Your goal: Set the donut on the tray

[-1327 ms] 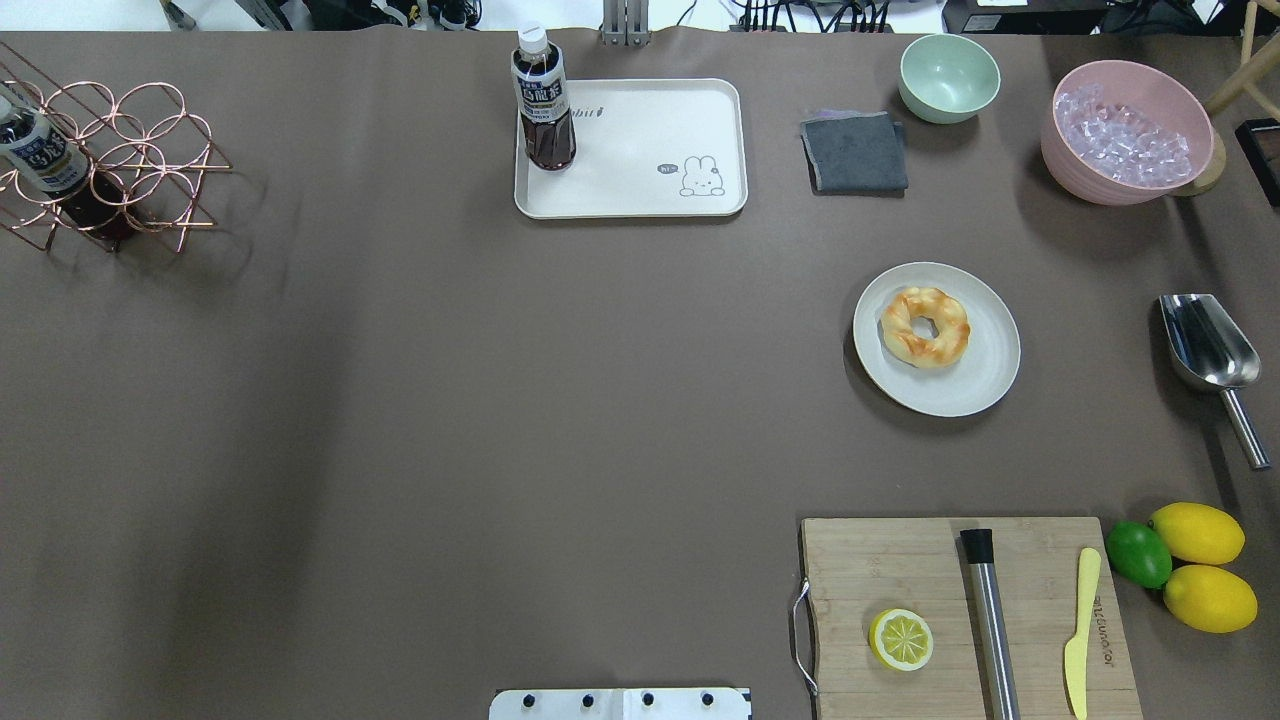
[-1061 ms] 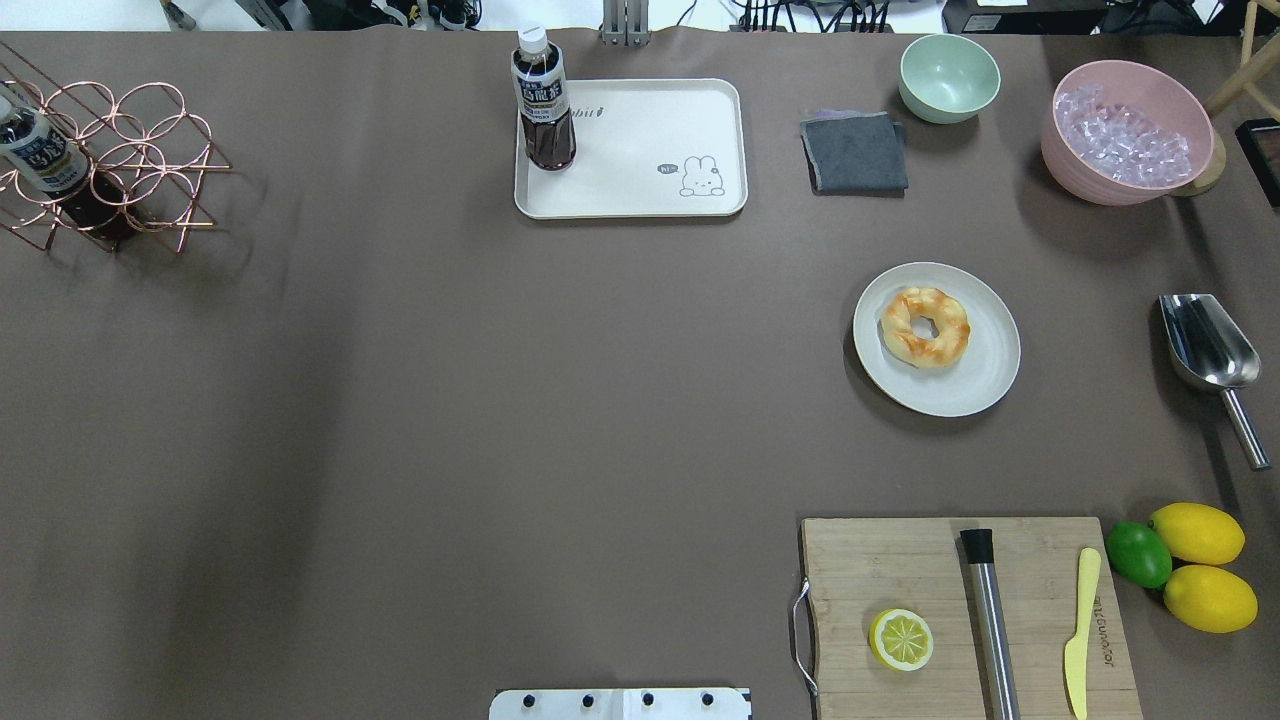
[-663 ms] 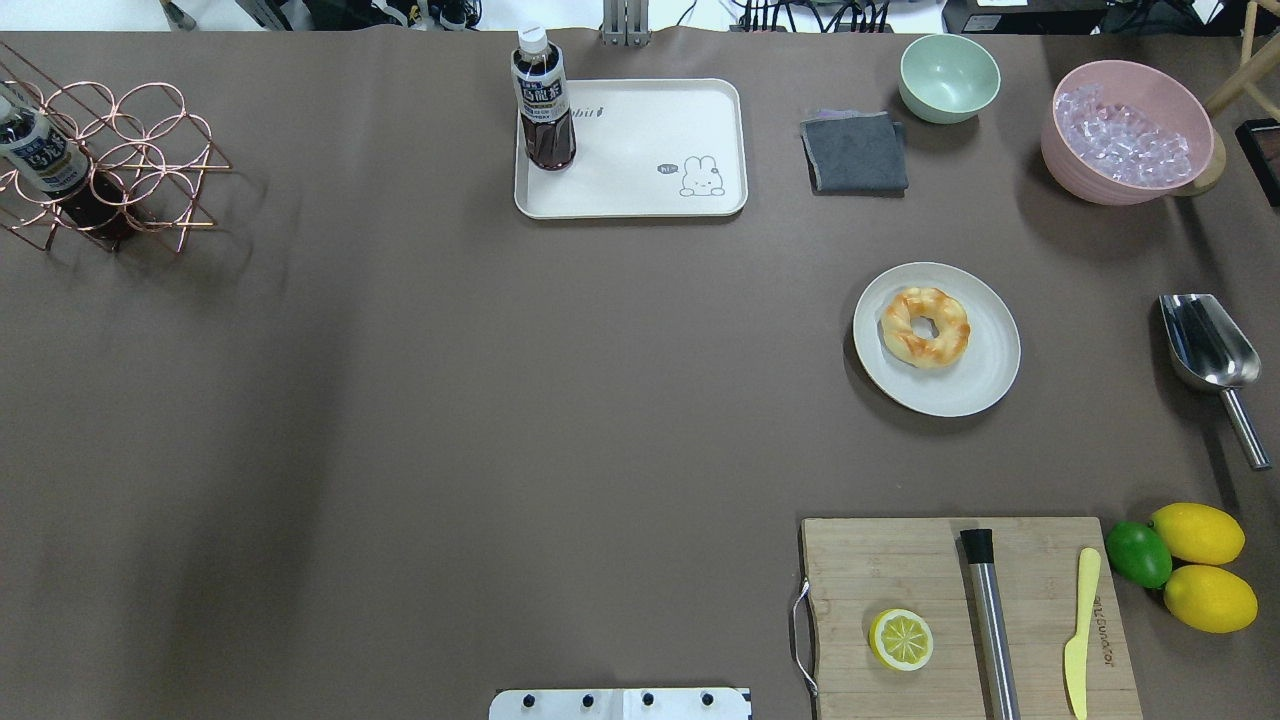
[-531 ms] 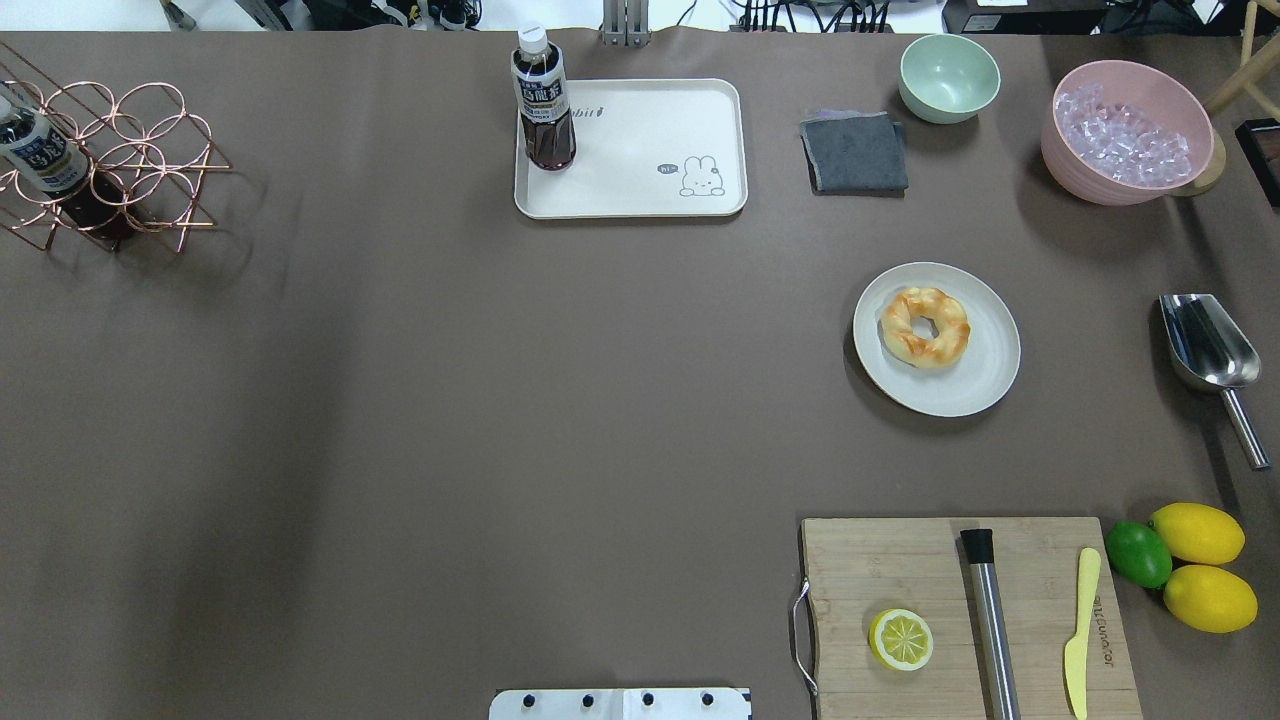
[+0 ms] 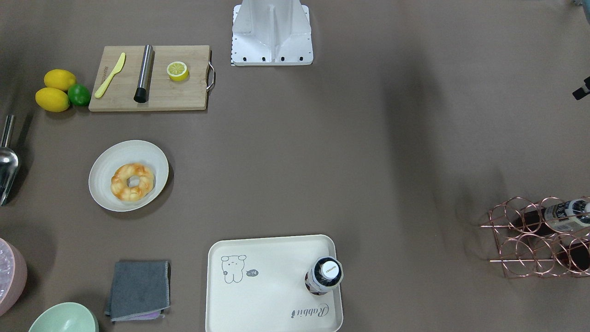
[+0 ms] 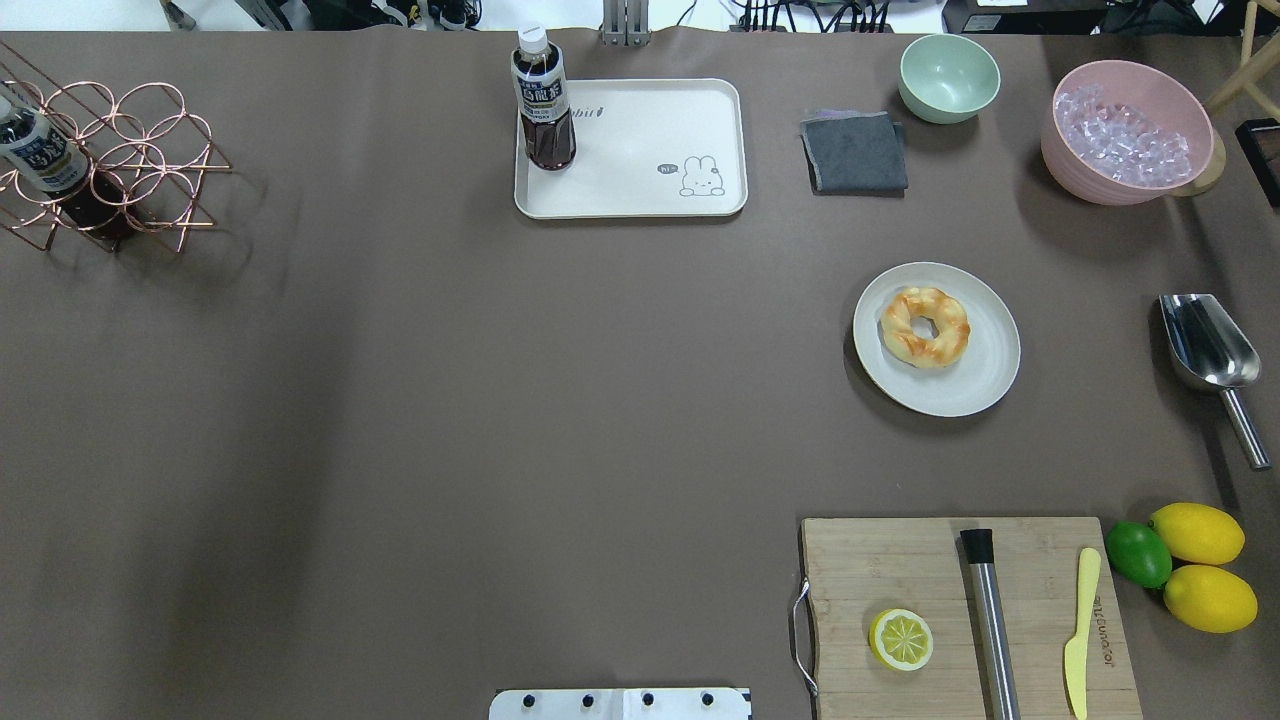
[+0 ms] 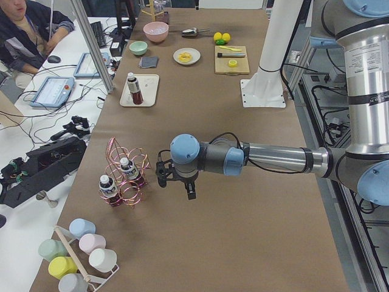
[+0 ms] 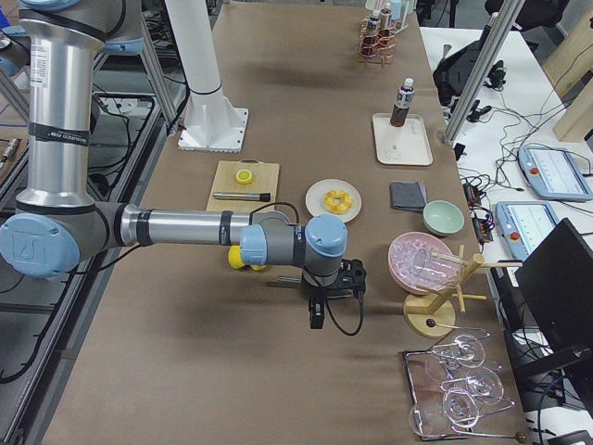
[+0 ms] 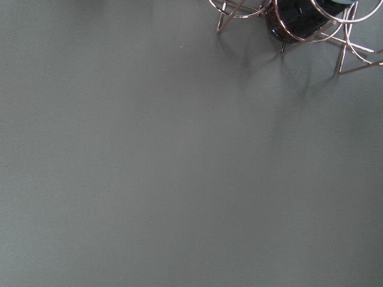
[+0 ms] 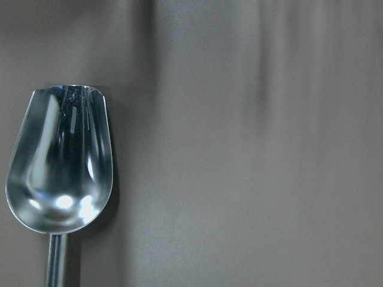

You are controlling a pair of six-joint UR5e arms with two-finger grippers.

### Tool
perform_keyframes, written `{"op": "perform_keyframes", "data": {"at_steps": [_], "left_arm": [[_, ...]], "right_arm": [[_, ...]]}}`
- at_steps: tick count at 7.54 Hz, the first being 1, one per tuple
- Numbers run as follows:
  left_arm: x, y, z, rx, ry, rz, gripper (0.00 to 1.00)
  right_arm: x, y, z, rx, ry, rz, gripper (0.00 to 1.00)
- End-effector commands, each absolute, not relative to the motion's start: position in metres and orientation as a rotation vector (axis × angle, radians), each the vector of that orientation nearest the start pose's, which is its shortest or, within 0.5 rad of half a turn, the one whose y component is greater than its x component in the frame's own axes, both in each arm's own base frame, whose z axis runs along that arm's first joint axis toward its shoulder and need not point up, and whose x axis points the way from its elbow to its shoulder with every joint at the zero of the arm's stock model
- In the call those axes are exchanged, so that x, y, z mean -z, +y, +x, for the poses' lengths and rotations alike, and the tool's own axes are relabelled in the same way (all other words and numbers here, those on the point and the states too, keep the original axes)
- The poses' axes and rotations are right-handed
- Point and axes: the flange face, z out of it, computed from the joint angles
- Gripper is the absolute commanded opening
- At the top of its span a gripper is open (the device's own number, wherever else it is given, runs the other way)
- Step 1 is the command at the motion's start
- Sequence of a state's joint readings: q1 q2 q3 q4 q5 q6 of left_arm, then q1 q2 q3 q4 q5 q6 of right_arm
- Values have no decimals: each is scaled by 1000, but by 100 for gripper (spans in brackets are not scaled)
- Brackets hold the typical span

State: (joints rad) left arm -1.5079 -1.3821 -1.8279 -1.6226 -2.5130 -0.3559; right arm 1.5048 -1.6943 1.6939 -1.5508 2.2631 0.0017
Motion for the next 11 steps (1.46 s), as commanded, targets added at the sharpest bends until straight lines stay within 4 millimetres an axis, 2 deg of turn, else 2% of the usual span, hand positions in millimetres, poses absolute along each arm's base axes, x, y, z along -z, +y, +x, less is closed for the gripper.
{"op": "perform_keyframes", "data": {"at_steps": [1, 2, 5, 7, 8, 11], "left_arm": [[-600, -420, -26, 214, 947, -88, 98], [-600, -420, -26, 214, 945, -87, 98], [-597, -420, -26, 211, 946, -81, 98], [-595, -420, -26, 208, 948, -77, 98], [-595, -420, -26, 208, 948, -77, 98], [-595, -415, -27, 210, 948, -79, 98]], "right_arm": [[-663, -438, 39, 64, -718, -17, 100], [-665, -437, 38, 60, -731, -25, 100], [-654, -440, 41, 55, -749, -4, 100], [-628, -456, 35, 5, -797, 12, 100], [-606, -464, 17, -54, -801, -9, 100], [-551, -494, -77, -152, -816, -87, 100]]}}
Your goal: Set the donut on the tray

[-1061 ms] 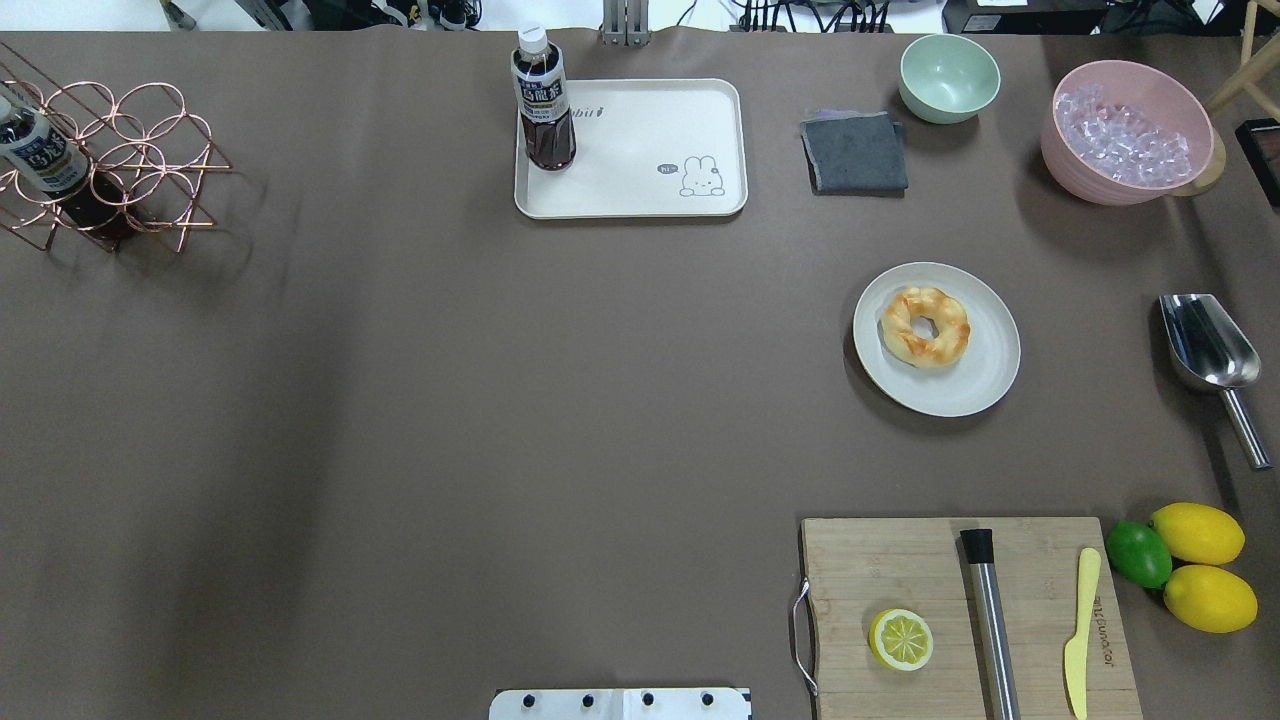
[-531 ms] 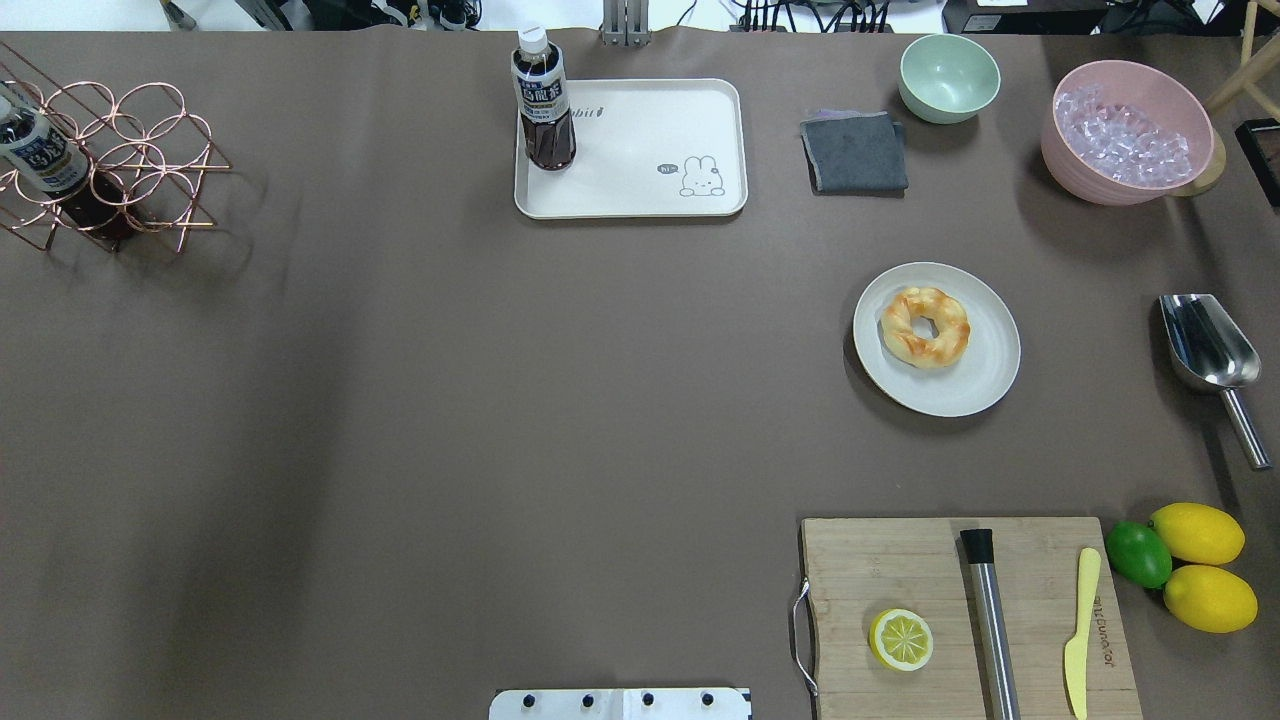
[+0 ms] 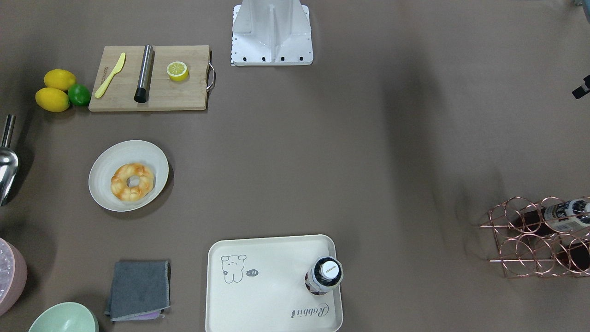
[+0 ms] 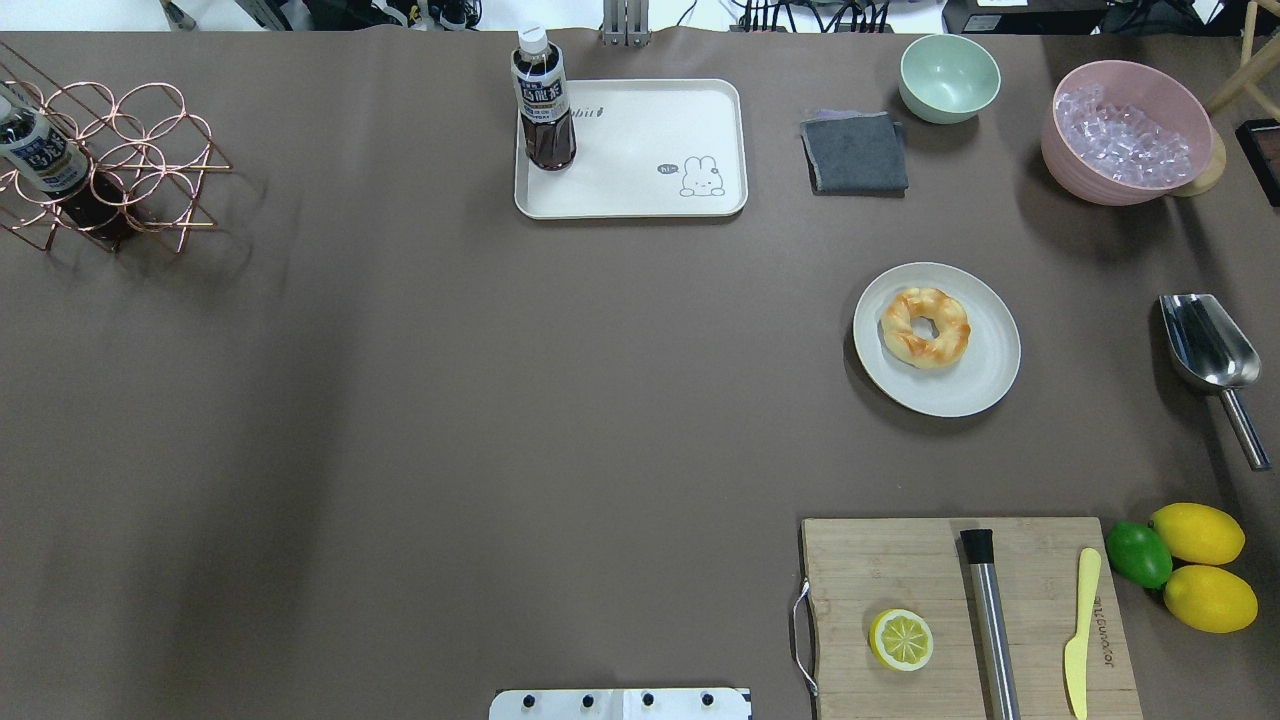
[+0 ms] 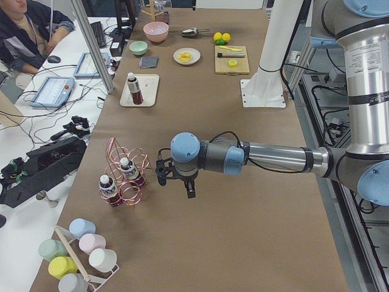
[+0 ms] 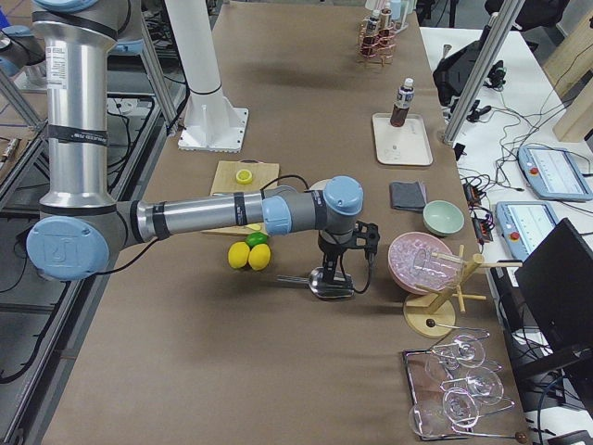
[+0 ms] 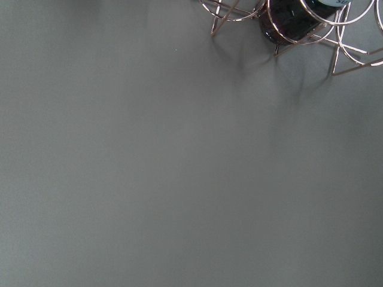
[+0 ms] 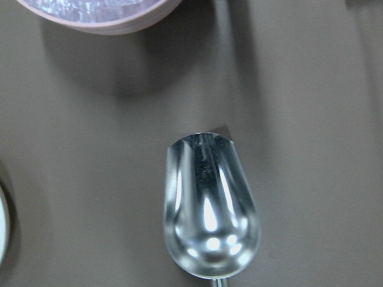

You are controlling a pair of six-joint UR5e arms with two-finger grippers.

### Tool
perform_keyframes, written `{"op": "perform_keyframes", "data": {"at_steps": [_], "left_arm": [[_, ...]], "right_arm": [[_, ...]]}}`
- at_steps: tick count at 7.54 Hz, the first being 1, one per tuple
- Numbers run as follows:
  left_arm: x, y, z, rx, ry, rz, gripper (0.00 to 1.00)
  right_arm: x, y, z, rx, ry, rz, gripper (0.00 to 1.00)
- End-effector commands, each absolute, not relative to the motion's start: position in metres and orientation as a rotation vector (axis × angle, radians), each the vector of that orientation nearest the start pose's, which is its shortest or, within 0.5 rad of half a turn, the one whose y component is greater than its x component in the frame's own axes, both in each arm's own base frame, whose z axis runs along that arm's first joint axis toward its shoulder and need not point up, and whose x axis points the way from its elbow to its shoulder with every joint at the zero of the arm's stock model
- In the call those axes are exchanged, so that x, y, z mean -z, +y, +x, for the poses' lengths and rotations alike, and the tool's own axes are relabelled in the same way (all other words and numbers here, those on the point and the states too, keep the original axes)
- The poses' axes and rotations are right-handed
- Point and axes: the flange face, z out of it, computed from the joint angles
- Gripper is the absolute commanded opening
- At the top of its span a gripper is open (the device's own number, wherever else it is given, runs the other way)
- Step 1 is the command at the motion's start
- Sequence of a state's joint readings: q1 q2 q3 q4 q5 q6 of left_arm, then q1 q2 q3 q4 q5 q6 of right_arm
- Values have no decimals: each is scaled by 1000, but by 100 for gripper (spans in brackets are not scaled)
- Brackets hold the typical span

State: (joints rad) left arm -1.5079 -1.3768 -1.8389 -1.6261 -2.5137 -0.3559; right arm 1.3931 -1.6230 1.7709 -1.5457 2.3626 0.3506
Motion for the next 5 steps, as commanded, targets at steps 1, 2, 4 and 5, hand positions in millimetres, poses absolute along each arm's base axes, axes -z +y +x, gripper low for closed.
{"op": "perform_keyframes", "data": {"at_steps": [1, 2, 4, 5], "left_arm": [[-595, -415, -27, 210, 948, -79, 98], [-595, -416, -27, 209, 948, -78, 98], [-596, -415, -27, 211, 948, -81, 98], [-596, -415, -27, 211, 948, -81, 98]], "right_arm": [[-544, -493, -111, -188, -841, -77, 100], [-537, -489, -148, -237, -857, -64, 100], [-523, -481, -216, -273, -866, -15, 100], [-523, -481, -240, -236, -887, 10, 100]]}}
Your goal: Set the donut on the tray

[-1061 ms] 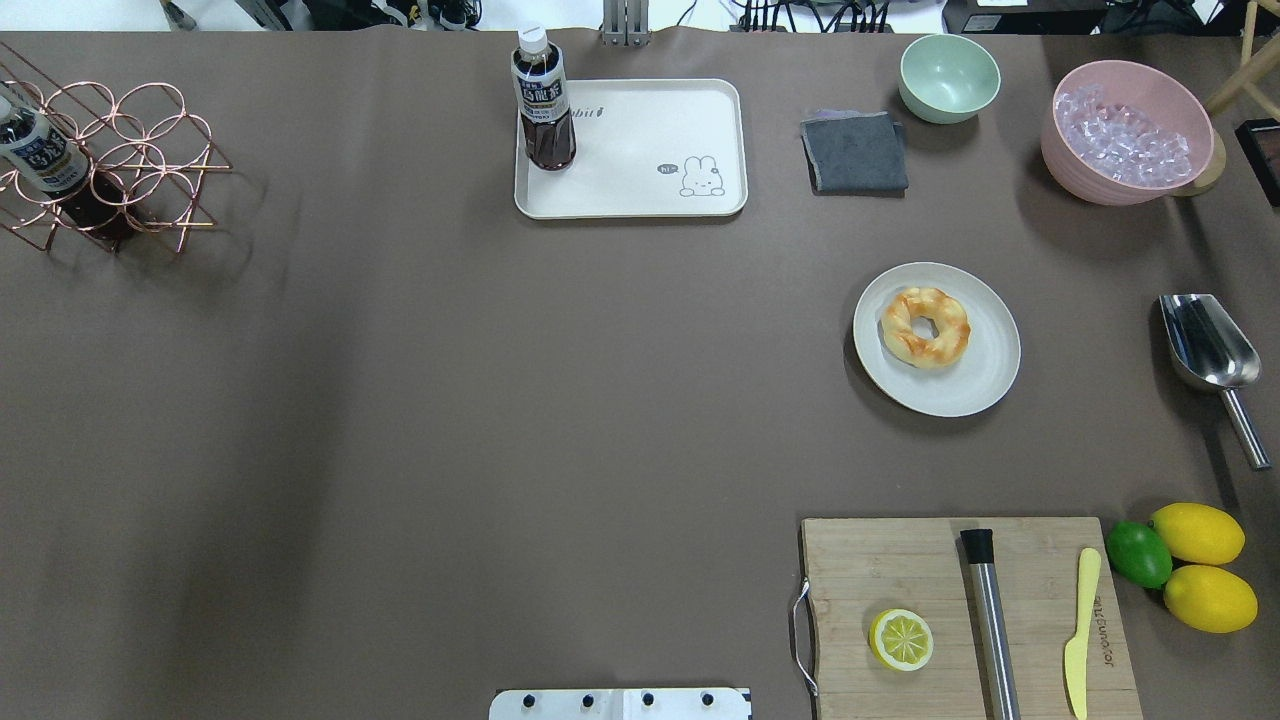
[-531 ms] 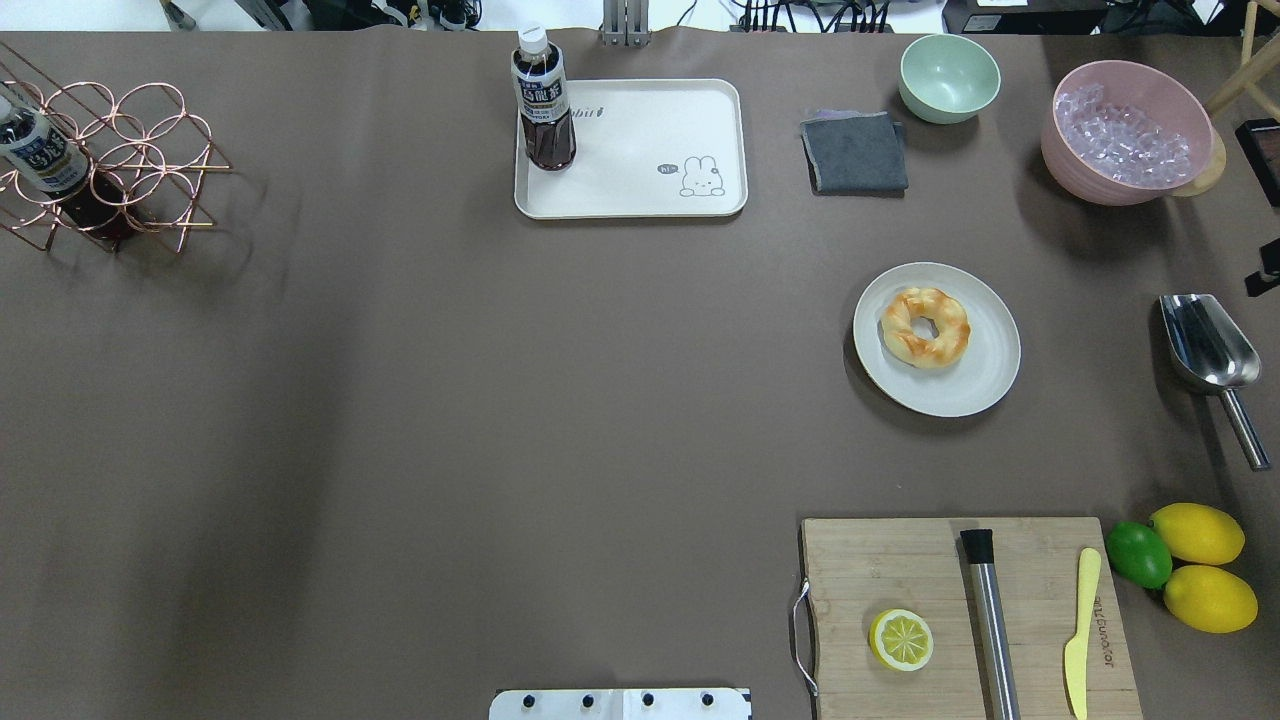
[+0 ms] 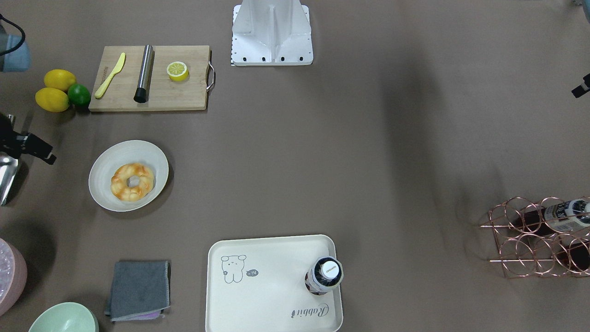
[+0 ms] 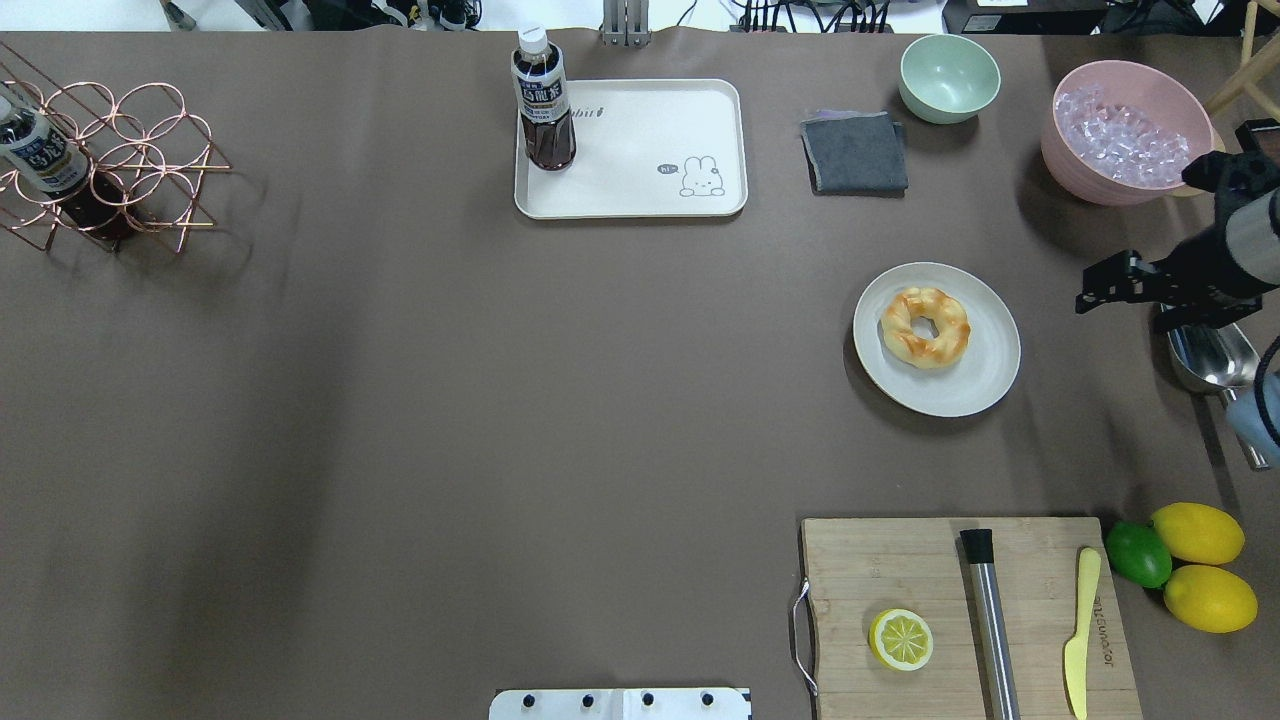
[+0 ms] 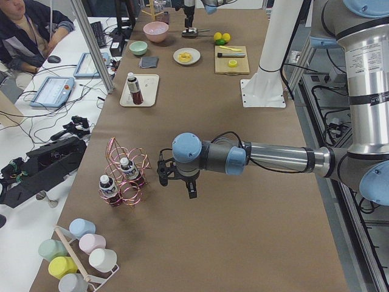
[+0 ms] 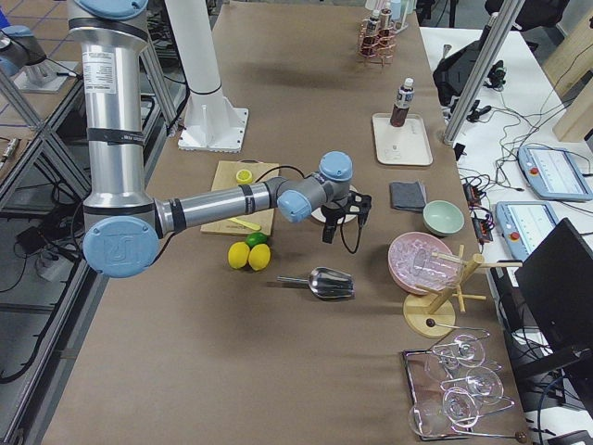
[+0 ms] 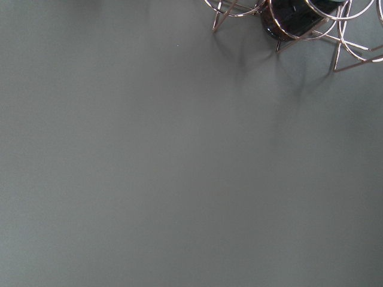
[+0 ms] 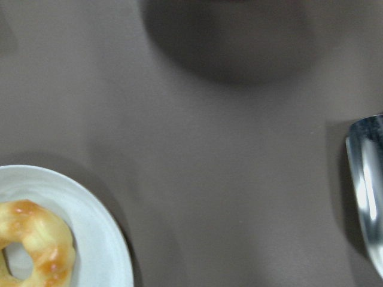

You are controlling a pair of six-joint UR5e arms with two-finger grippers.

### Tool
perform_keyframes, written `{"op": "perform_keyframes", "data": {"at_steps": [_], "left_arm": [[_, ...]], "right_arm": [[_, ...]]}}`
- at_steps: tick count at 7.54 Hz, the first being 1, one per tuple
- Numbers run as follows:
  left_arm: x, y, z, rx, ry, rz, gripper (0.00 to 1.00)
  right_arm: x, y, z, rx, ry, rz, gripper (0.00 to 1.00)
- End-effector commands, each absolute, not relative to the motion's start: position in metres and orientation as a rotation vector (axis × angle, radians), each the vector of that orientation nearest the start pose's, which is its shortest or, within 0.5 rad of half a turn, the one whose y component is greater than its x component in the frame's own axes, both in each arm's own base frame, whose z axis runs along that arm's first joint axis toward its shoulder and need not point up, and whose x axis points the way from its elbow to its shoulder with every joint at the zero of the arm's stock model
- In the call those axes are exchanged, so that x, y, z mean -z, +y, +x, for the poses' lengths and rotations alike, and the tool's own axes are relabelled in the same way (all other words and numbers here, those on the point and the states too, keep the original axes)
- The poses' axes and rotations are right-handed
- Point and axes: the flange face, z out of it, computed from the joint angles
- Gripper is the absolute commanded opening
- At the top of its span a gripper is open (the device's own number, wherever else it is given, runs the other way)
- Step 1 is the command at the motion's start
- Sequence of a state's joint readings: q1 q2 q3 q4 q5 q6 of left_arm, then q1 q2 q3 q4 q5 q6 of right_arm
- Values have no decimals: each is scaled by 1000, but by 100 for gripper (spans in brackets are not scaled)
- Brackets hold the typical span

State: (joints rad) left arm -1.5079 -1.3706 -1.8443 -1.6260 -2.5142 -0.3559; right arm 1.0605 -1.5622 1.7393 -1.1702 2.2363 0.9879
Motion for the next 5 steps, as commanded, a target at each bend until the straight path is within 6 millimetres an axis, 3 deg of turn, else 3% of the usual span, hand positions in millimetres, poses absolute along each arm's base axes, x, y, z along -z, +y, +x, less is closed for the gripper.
{"op": "perform_keyframes", "data": {"at_steps": [1, 3, 5], "left_arm": [[-596, -415, -27, 211, 948, -81, 98], [-596, -415, -26, 209, 948, -82, 98], [-595, -416, -26, 208, 948, -80, 98]], "right_arm": [[-530, -479, -248, -284, -894, 6, 99], [-531, -471, -280, -330, -911, 14, 94], [-532, -466, -288, -325, -910, 1, 76]]}}
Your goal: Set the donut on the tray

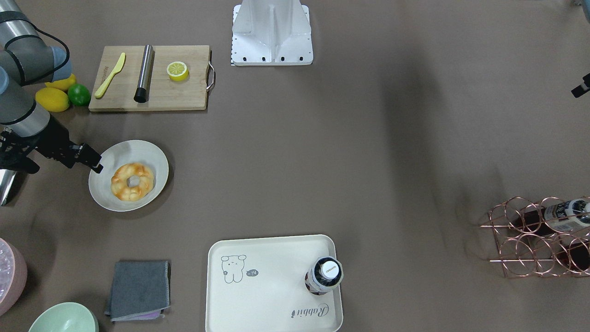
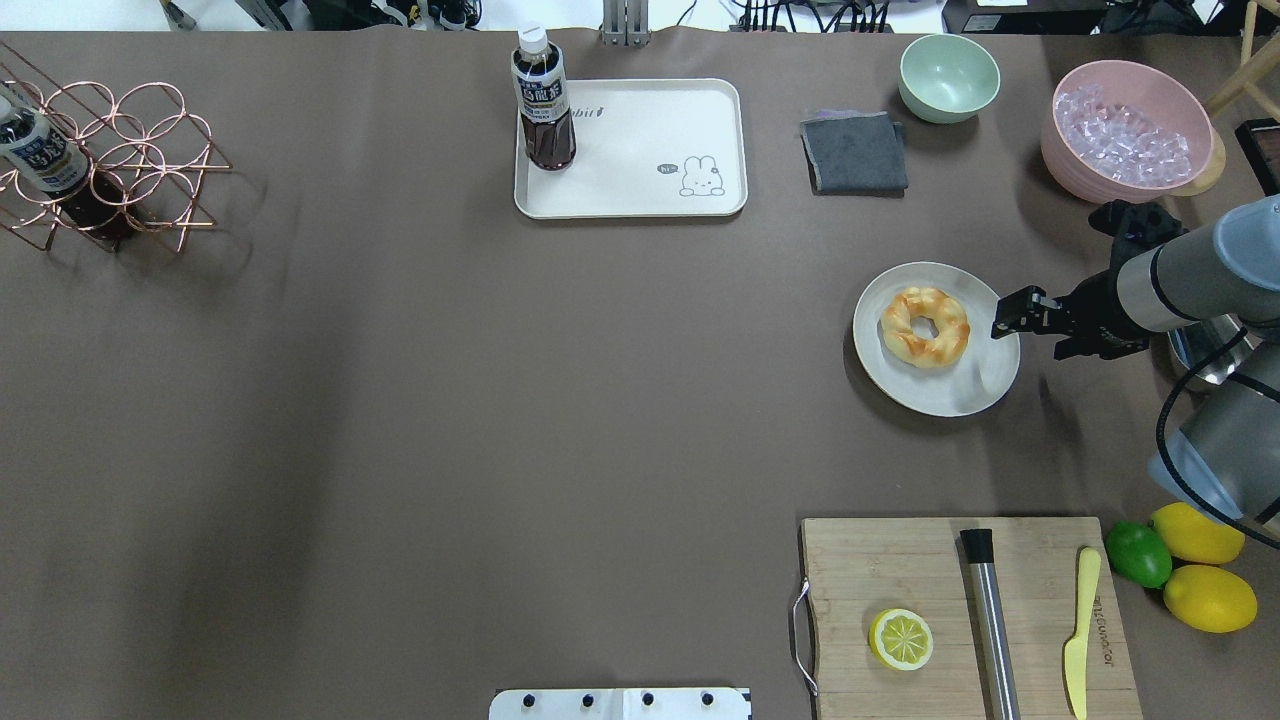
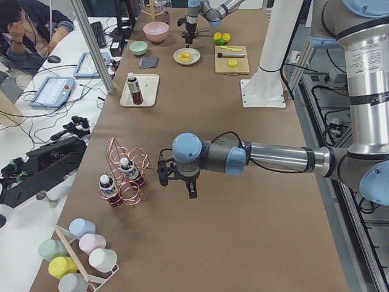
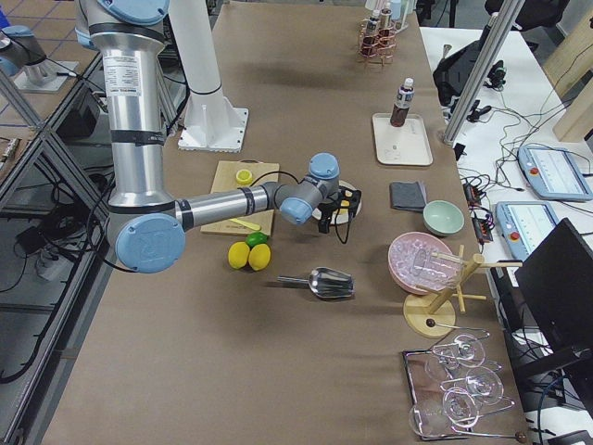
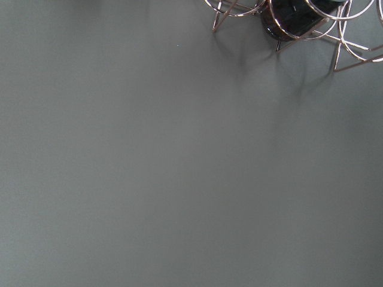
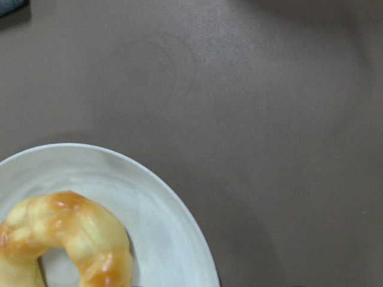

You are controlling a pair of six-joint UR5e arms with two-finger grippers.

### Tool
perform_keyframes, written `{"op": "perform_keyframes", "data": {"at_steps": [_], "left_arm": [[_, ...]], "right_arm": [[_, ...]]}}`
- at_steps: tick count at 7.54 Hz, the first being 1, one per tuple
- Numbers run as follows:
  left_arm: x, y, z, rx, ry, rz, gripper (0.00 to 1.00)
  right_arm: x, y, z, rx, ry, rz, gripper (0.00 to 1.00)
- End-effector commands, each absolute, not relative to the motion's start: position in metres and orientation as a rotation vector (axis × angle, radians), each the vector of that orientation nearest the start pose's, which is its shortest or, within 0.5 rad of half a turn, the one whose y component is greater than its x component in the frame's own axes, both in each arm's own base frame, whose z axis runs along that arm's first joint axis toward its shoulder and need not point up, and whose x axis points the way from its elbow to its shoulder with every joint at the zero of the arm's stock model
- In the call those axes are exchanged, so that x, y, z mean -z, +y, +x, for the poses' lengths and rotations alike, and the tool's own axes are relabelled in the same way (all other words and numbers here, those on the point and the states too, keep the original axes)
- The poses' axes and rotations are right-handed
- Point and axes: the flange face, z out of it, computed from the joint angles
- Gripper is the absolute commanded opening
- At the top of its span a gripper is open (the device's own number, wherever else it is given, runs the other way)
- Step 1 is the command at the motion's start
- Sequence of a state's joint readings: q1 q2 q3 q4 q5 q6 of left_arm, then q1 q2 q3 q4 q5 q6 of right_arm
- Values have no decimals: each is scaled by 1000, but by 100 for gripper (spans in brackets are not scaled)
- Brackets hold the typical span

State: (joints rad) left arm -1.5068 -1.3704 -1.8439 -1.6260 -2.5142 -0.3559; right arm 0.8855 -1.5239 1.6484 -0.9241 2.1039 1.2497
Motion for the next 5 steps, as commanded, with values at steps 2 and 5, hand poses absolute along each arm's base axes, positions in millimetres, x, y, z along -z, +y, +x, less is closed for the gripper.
{"op": "perform_keyframes", "data": {"at_steps": [2, 5], "left_arm": [[-595, -416, -26, 208, 948, -80, 98], [-595, -416, -26, 208, 948, -80, 98]], "right_arm": [[-534, -458, -299, -330, -900, -6, 68], [-537, -452, -305, -349, -894, -27, 29]]}}
